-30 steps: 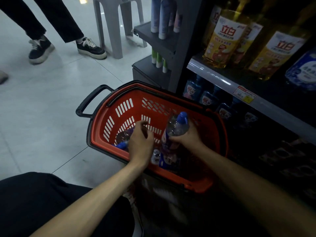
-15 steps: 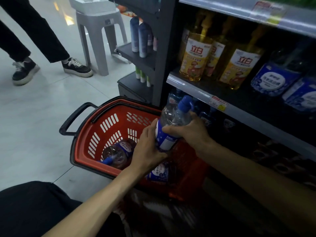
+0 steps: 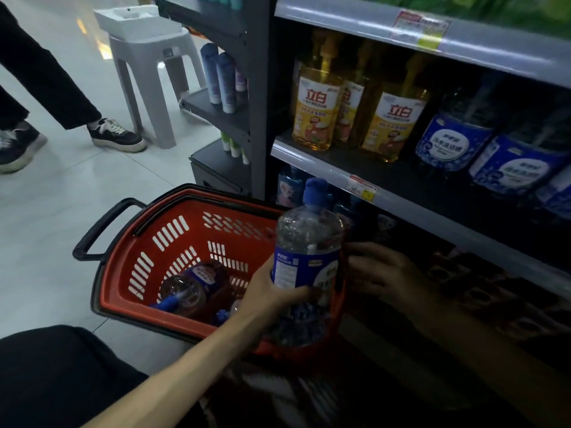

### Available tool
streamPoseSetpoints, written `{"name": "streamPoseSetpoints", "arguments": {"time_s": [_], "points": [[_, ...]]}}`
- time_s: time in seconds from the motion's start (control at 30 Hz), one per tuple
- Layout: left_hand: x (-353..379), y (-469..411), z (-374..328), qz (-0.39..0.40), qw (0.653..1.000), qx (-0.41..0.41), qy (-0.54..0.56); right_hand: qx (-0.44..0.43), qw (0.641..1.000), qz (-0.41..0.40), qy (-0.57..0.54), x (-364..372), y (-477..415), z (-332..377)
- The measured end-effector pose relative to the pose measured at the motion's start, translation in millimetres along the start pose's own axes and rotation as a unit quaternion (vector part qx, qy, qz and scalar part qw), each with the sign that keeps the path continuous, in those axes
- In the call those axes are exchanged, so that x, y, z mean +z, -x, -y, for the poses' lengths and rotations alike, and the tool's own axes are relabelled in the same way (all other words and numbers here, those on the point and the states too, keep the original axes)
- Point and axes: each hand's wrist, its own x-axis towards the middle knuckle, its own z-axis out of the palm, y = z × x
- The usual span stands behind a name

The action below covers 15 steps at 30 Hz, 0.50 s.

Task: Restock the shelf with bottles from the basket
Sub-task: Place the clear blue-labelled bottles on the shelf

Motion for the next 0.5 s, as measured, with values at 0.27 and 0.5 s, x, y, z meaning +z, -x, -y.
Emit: {"name": "streamPoseSetpoints", "arguments": {"time_s": [0.27,0.5], "points": [[26.7,-8.2,-20.9,0.103,0.989,-0.073,0.079,0.021,0.998,0.057,0.003,-11.3,10.2,-29.6],[49.4,-16.8,-38.1,0.123,0.978,-0.086,0.146,0.015,0.985,0.094,-0.147,-24.9,14.0,-31.5]]}}
